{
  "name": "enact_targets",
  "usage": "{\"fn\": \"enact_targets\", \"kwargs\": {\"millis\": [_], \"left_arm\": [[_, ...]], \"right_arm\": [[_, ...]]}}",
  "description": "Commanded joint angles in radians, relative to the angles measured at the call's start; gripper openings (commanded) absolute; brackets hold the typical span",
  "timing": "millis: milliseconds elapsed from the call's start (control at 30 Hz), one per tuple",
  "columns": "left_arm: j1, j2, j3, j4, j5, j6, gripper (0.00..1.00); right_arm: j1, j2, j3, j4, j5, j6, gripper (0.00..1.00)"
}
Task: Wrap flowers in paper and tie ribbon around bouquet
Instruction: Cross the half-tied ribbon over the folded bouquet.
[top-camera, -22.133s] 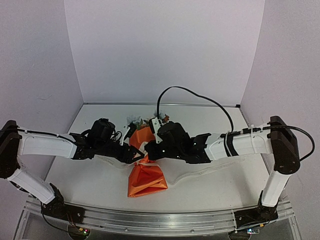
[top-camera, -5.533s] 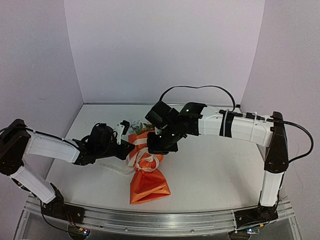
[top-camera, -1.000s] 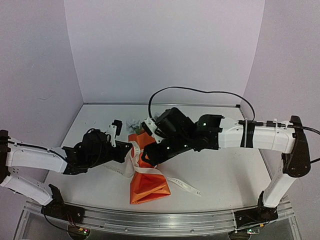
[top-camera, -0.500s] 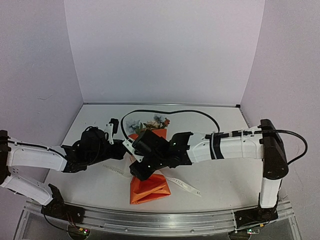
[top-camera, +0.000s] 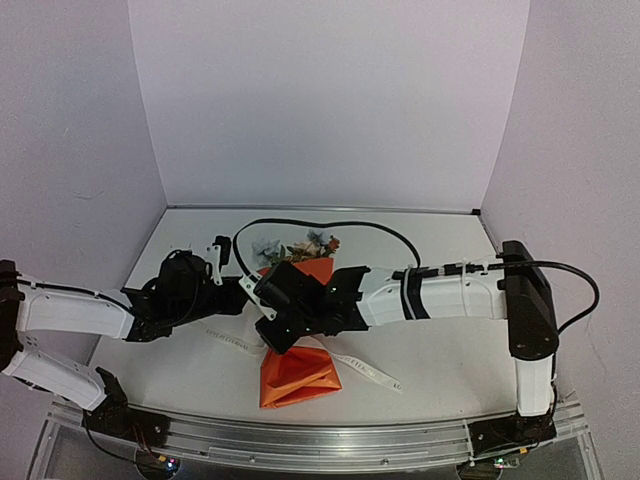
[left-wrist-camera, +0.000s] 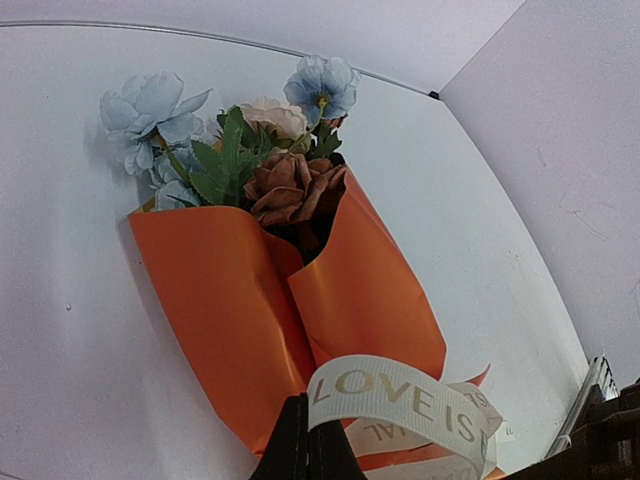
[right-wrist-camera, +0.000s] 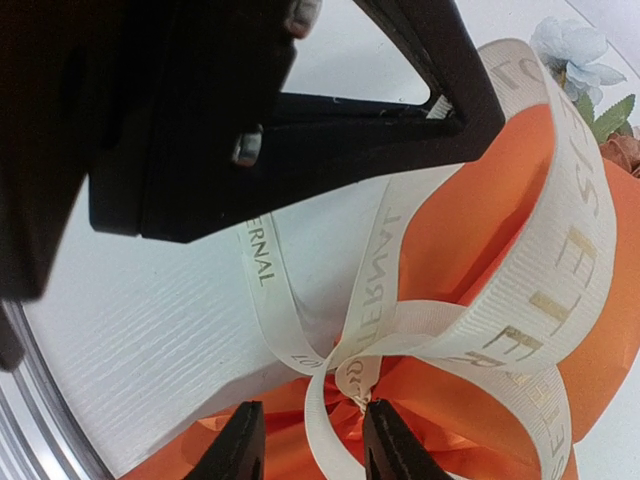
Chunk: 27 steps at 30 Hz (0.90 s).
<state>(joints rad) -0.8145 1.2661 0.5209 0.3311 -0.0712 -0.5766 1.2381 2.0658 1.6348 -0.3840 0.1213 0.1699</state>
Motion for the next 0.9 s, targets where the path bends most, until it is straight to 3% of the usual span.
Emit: {"fn": "enact_targets", "kwargs": {"millis": [0,133,867], "left_arm": [[-0.003,0.002,0.014,0.053,0.063,0.003,0.00],[0.009,0.011,0.014,0.058,0.068,-0.006,0.00],[0.060,0.057,0.013,0.095,0.186,-0.045,0.00]], "right_arm": [[-0.005,0.029,0.009,0.011,-0.003,0.005,0.33],[-0.005,0.022,-0.019,0.013,-0.009,0.017,0.38],[-0.006,-0.019,-0.120,0.113,-0.031,0.069,0.35]]}}
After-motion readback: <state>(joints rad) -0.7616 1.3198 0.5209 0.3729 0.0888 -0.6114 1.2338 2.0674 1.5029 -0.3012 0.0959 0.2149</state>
